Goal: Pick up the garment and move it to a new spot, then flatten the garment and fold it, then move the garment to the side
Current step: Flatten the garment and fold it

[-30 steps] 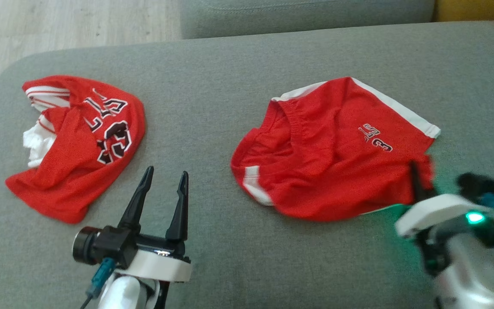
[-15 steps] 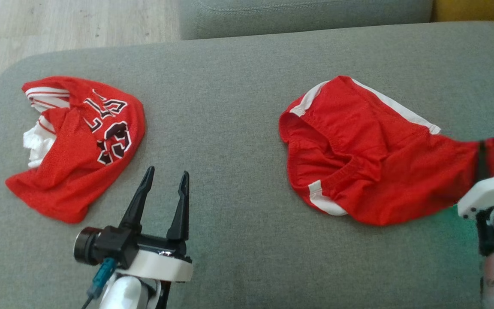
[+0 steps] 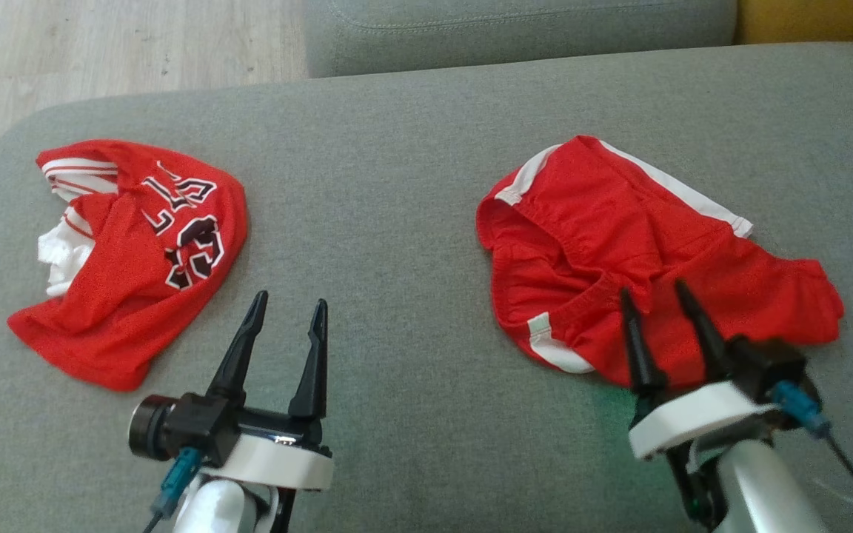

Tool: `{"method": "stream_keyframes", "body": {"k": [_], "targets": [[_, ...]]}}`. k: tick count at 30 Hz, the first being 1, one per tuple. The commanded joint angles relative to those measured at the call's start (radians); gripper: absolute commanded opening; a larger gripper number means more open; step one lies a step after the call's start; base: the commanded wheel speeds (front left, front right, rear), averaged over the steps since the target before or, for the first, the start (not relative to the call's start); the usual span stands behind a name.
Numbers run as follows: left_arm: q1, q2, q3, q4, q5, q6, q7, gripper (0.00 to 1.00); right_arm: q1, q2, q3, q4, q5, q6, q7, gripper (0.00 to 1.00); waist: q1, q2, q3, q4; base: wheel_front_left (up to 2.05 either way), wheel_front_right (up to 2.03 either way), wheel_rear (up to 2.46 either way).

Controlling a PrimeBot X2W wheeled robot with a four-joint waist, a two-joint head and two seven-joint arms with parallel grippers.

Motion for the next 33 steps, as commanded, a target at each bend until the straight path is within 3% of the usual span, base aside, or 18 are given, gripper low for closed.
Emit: {"method": "stream_keyframes", "body": {"k": [1,5,10,26,28,33], "targets": [[-0.025,-0.001,0.029,-0.033,0.007,0.002,-0.01,1.0,-0.02,-0.005,0.043,-0.044,0.01,-0.001,-0.008,1.0,0.0,0.0,0.002,-0.002,0.0,0.0,0.0],[-0.03,-0.001,0.021,-0.033,0.008,0.001,-0.01,1.0,-0.006,-0.005,0.078,-0.049,0.008,-0.001,0.013,1.0,0.0,0.0,0.009,0.002,0.0,0.0,0.0],[-0.039,-0.001,0.011,-0.03,0.008,-0.003,-0.01,1.0,-0.026,-0.005,0.044,-0.024,0.02,-0.001,0.069,1.0,0.0,0.0,0.023,0.022,0.0,0.0,0.0],[-0.067,-0.001,-0.003,-0.021,-0.002,-0.001,-0.01,1.0,-0.174,-0.005,0.006,0.211,0.119,-0.001,0.153,1.0,0.0,0.0,0.071,0.091,0.0,0.0,0.0],[-0.068,-0.001,0.001,-0.02,-0.001,-0.002,-0.01,1.0,-0.186,-0.005,0.023,0.229,0.13,-0.001,0.151,0.0,0.0,0.0,0.07,0.092,0.0,0.0,0.0],[-0.07,-0.001,0.002,-0.019,-0.004,0.001,-0.01,1.0,-0.205,-0.005,0.053,0.247,0.139,-0.001,0.128,0.0,0.0,0.0,0.064,0.091,0.0,0.0,0.0]]}}
